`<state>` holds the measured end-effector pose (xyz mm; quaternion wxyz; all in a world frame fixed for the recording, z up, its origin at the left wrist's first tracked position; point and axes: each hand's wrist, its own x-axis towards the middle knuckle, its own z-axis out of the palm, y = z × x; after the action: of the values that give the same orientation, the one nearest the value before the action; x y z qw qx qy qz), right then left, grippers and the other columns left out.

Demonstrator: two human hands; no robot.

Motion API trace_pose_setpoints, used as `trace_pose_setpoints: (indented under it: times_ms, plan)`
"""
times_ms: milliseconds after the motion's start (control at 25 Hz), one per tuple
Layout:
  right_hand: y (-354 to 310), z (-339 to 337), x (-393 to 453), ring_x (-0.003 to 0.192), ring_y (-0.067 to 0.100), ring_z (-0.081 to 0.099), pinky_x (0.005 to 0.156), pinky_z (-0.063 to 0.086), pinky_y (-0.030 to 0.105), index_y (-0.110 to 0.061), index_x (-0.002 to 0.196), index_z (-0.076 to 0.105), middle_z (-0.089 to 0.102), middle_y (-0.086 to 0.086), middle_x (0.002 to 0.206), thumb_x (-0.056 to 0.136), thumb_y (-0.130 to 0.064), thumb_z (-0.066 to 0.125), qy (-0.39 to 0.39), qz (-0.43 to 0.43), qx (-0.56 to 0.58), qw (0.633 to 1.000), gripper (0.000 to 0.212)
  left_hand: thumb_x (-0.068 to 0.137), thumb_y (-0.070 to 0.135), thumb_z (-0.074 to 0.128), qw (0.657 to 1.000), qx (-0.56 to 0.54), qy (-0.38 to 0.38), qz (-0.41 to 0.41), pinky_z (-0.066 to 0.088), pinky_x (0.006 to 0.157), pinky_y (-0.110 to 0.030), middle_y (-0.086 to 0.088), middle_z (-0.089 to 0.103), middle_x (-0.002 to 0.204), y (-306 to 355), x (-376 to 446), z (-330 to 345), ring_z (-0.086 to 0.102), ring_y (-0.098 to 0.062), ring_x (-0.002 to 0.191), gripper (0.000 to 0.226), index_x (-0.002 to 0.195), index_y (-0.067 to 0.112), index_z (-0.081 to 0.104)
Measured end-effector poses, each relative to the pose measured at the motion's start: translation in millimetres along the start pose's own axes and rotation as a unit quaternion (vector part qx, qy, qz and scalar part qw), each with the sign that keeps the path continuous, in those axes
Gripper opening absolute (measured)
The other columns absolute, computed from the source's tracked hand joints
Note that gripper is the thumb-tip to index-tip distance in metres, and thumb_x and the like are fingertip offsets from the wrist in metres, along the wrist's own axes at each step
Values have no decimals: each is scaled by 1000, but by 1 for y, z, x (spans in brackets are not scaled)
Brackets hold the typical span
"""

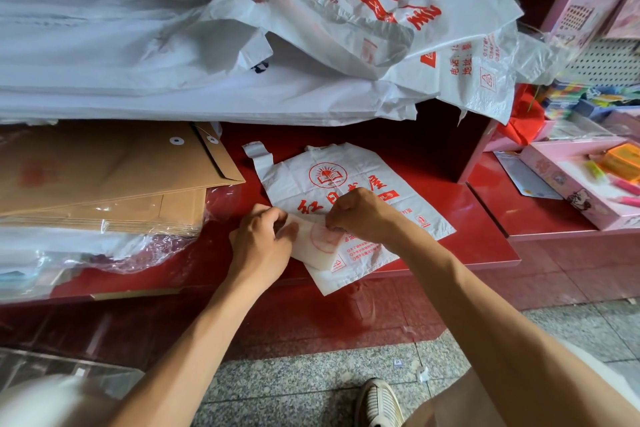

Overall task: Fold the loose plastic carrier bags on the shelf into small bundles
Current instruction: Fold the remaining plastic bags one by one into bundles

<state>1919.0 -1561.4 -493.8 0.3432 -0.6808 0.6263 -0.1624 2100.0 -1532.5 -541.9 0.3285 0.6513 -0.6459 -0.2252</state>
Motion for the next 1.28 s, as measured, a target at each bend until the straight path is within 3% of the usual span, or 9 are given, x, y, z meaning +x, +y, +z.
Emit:
trace_pose_setpoints:
  times_ms: [280,520,640,720,880,1040,1120,1200,1280]
  plan:
    - [0,7,-5,70,14,61,51,43,18,-11,88,66,67,5,84,94,-27,58,35,10,-10,999,19,89,19,65,997,-53,22,49,47,80,-35,10,63,90,-1,-3,0,62,-19,87,3,89,18,68]
    - [-10,-5,-10,78,16,61,64,47,24,0,96,70,63,5,88,90,-16,63,0,52,16,999,19,90,14,65,995,-65,48,57,38,68,-26,7,65,86,-3,-3,1,60,-15,79,5,88,14,70]
    - [-12,-13,-14,53,6,57,48,42,15,-2,87,69,63,3,74,88,-14,63,-43,107,43,992,13,91,18,62,996,-62,41,44,41,68,-29,7,67,83,-2,-3,3,61,-18,78,6,88,16,67]
    - [-10,-16,-17,35,5,44,37,33,14,-6,78,66,60,2,65,86,-15,63,-79,135,31,987,12,92,18,60,997,-59,44,31,42,69,-33,2,68,83,-3,-2,3,62,-25,81,6,88,15,63]
    - [-5,-21,-21,39,11,32,39,24,17,-7,77,69,61,4,63,82,-15,66,-123,164,67,976,10,95,21,58,996,-50,60,35,44,71,-40,-1,64,80,1,-4,4,61,-35,83,10,87,19,51]
    - [-11,-18,-31,42,12,50,40,35,19,-3,91,71,68,5,66,89,-13,61,-189,160,74,966,14,91,26,62,997,-30,43,49,49,83,-46,16,56,74,3,-6,4,65,-28,85,11,93,17,57]
    - [-14,-13,-38,49,15,62,43,43,20,0,100,70,73,8,75,91,-14,57,-215,170,62,960,21,84,47,62,998,-5,15,53,48,88,-46,17,58,82,2,-7,5,64,-20,89,30,99,22,61]
    - [-17,-11,-44,57,21,69,50,51,22,-1,103,68,76,13,83,92,-15,50,-212,190,58,957,25,75,67,59,995,67,-22,69,45,93,-45,15,60,99,-1,-5,8,61,-15,98,51,107,28,65]
    - [-19,-13,-48,63,28,71,58,57,28,-1,103,64,75,17,84,94,-18,43,-181,207,75,958,28,76,70,60,992,99,-46,68,43,92,-46,13,62,101,-1,-2,7,60,-15,98,46,99,31,69]
